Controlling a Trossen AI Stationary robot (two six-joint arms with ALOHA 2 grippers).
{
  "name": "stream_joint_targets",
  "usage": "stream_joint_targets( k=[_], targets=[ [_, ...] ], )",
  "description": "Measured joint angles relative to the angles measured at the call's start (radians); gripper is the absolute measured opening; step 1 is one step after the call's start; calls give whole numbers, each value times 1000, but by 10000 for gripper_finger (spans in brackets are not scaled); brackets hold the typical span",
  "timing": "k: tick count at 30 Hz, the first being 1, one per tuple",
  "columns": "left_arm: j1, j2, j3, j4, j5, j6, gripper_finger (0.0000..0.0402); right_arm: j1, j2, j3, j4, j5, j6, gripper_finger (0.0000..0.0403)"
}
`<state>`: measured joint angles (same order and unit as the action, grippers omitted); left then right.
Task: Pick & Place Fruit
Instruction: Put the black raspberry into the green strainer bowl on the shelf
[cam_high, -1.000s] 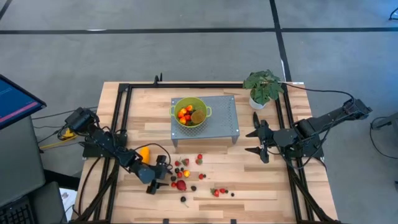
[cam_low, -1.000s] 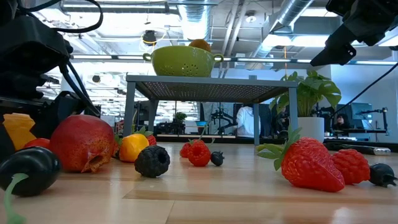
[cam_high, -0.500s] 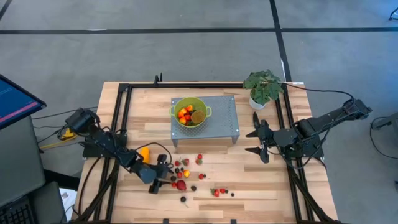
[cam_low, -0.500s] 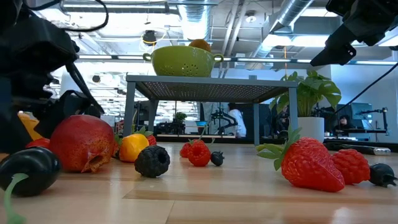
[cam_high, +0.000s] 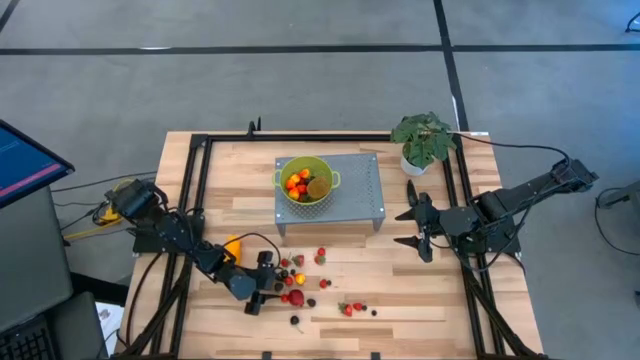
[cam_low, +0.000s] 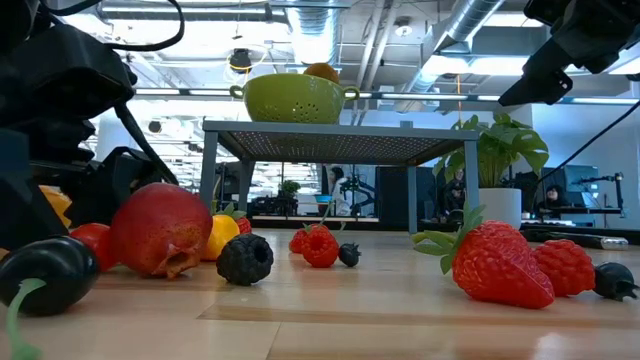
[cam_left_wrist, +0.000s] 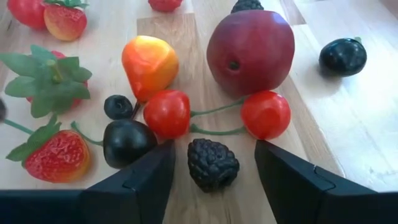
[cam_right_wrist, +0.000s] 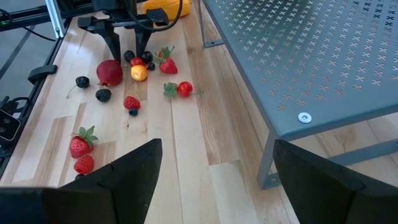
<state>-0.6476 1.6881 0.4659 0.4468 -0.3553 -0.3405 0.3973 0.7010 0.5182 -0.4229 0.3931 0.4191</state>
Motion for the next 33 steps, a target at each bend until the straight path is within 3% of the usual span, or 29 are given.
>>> stream_joint_targets(
  k=[19,33],
  targets=[
    [0,-2,-2,-6,-22,-1,112,0,0,0,0,0,0,301],
    [0,-2,-3,-2,-22,-8,112,0,0,0,0,0,0,301]
  ],
)
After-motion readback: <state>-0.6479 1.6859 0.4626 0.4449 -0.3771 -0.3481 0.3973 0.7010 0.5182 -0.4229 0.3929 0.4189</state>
